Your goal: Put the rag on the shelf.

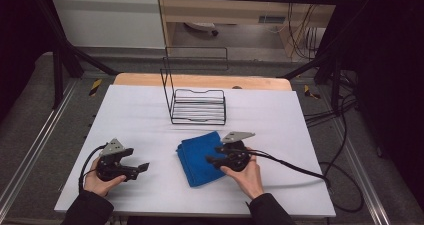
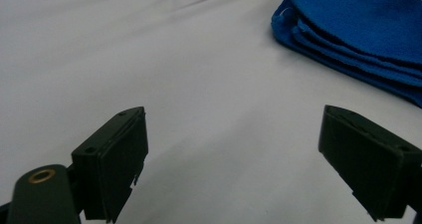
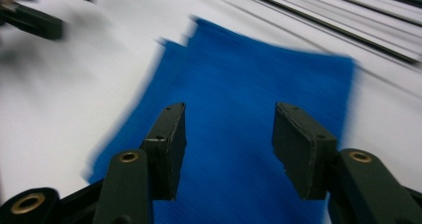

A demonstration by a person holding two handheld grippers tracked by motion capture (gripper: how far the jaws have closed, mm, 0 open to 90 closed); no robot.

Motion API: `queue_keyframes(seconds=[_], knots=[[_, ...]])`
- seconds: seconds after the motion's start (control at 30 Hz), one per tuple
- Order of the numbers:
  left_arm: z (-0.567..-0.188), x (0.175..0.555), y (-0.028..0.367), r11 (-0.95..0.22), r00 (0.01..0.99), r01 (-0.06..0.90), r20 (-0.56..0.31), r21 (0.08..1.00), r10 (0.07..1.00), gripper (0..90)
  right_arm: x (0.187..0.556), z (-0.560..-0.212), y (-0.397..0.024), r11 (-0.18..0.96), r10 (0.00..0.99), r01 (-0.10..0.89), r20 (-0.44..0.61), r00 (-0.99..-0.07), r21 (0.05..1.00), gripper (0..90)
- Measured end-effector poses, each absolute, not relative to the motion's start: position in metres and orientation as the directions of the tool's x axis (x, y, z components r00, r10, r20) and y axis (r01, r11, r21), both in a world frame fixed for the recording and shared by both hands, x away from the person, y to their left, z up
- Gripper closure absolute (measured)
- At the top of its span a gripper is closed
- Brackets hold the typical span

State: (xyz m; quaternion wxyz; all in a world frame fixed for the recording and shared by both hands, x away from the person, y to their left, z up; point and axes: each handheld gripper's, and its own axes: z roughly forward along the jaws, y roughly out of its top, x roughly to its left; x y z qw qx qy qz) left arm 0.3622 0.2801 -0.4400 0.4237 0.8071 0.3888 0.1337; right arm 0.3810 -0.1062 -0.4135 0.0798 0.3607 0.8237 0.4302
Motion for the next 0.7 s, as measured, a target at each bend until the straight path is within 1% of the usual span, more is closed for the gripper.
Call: queue_keyframes(seconds=[0.03,0.07,0.1,0.13,0.23,0.3,0.37,0.4,0.5,0.53,0.57,0.6,0.63,0.67,0.7], knots=[[-0.440,0.362,0.280,-0.341,0.663,0.514,-0.113,0.787,0.740,12.0,0.381,-0.418,-0.124,0.377,0.693,0.544,0.162,-0.703,0.750,49.7],[-0.440,0.362,0.280,-0.343,0.665,0.513,-0.112,0.787,0.739,12.0,0.380,-0.422,-0.131,0.385,0.704,0.553,0.153,-0.694,0.739,50.2],[-0.440,0.362,0.279,-0.344,0.665,0.514,-0.111,0.786,0.738,12.0,0.380,-0.422,-0.131,0.385,0.704,0.553,0.153,-0.694,0.739,50.2],[-0.440,0.362,0.279,-0.346,0.666,0.514,-0.111,0.785,0.738,12.0,0.377,-0.431,-0.142,0.392,0.715,0.575,0.156,-0.682,0.718,52.1],[-0.441,0.363,0.278,-0.347,0.665,0.516,-0.111,0.783,0.738,12.0,0.375,-0.440,-0.150,0.395,0.722,0.591,0.160,-0.673,0.704,54.8],[-0.440,0.362,0.278,-0.348,0.666,0.514,-0.110,0.784,0.738,12.0,0.375,-0.445,-0.153,0.388,0.726,0.607,0.176,-0.665,0.694,57.2],[-0.440,0.362,0.278,-0.346,0.667,0.512,-0.110,0.786,0.737,12.0,0.375,-0.447,-0.153,0.391,0.720,0.608,0.181,-0.670,0.691,62.6],[-0.440,0.362,0.278,-0.346,0.667,0.512,-0.111,0.786,0.736,12.0,0.375,-0.447,-0.153,0.391,0.720,0.608,0.181,-0.670,0.691,62.6],[-0.440,0.362,0.279,-0.346,0.667,0.515,-0.112,0.785,0.737,12.0,0.373,-0.449,-0.151,0.380,0.728,0.630,0.202,-0.656,0.677,67.4],[-0.440,0.362,0.279,-0.344,0.666,0.514,-0.114,0.786,0.737,12.0,0.371,-0.449,-0.151,0.369,0.734,0.638,0.210,-0.646,0.676,70.7],[-0.440,0.362,0.279,-0.344,0.666,0.513,-0.113,0.786,0.737,12.0,0.371,-0.449,-0.151,0.369,0.734,0.638,0.210,-0.646,0.676,70.7],[-0.440,0.362,0.278,-0.344,0.666,0.513,-0.112,0.786,0.737,12.0,0.370,-0.449,-0.151,0.361,0.738,0.648,0.219,-0.638,0.671,73.0],[-0.440,0.362,0.278,-0.344,0.666,0.514,-0.113,0.786,0.737,12.0,0.368,-0.447,-0.151,0.351,0.744,0.662,0.232,-0.626,0.662,78.0],[-0.440,0.362,0.278,-0.345,0.667,0.514,-0.112,0.785,0.737,12.0,0.368,-0.447,-0.151,0.351,0.744,0.662,0.232,-0.626,0.662,78.0],[-0.440,0.362,0.278,-0.347,0.668,0.514,-0.111,0.784,0.736,12.0,0.367,-0.447,-0.151,0.345,0.747,0.666,0.236,-0.622,0.661,80.1]])
